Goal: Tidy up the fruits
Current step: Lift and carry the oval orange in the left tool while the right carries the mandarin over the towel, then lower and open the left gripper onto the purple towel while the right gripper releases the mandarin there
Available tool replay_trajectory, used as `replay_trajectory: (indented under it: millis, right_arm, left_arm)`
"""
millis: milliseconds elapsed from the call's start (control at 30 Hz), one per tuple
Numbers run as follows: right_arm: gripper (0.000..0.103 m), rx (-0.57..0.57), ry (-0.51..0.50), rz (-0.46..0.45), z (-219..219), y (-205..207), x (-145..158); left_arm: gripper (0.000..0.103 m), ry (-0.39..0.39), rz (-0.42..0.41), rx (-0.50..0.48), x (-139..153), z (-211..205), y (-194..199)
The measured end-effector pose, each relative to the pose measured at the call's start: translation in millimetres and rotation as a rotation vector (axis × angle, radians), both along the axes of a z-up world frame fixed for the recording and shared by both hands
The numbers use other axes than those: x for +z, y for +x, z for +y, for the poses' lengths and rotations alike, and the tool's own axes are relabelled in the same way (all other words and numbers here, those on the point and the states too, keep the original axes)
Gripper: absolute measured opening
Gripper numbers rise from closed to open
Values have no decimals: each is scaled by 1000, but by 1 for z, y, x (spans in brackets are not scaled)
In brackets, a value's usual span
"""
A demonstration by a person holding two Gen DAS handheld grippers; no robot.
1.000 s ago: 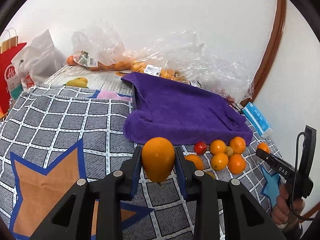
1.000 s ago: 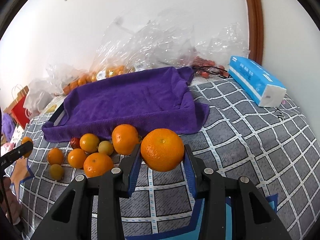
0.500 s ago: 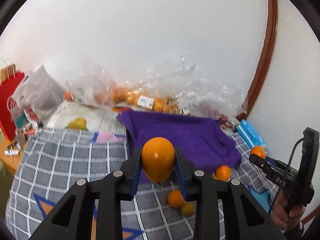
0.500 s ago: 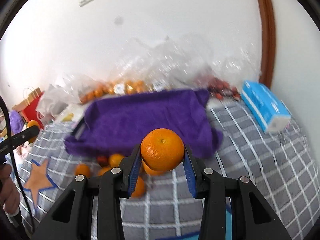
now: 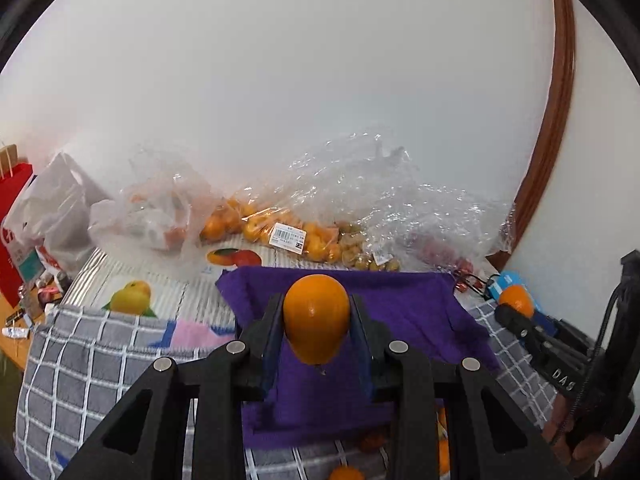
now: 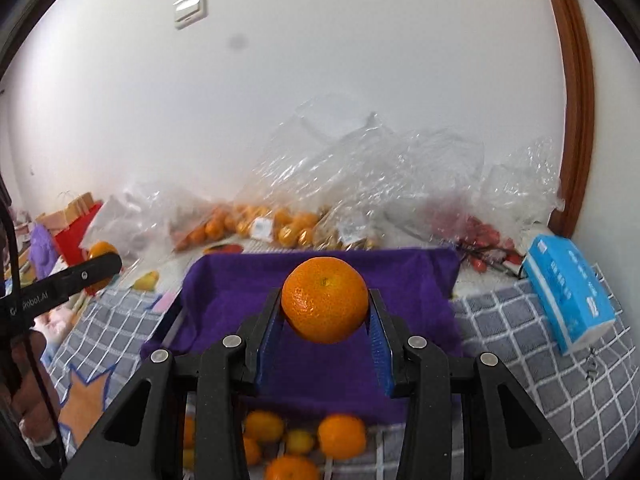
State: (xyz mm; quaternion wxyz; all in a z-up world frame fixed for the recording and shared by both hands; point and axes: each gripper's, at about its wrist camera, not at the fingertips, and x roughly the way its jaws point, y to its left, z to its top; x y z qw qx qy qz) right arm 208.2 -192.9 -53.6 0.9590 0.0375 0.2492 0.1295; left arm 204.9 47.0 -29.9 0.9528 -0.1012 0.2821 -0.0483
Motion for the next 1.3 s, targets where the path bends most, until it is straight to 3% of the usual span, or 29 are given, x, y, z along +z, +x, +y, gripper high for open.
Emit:
replay_trajectory:
  millis: [133, 200, 333, 700, 1300]
  right_arm:
    - [40, -31, 1, -2, -2, 15, -8]
    - [40, -42, 20, 14, -4, 21, -19]
    - [40, 12, 43, 61, -6, 30, -41]
    - [40, -33, -5, 113, -14, 44, -64]
    - [40, -46, -17, 200, -15, 56, -87]
  left_arm:
    - [30, -18, 4, 12, -20, 5, 13]
    - [30, -64, 15, 7, -34, 10, 18]
    - [30, -59, 47, 29, -52, 13, 23]
    - [30, -100, 84, 32, -72, 18, 33]
    - [30, -88, 140, 2, -86, 7, 39]
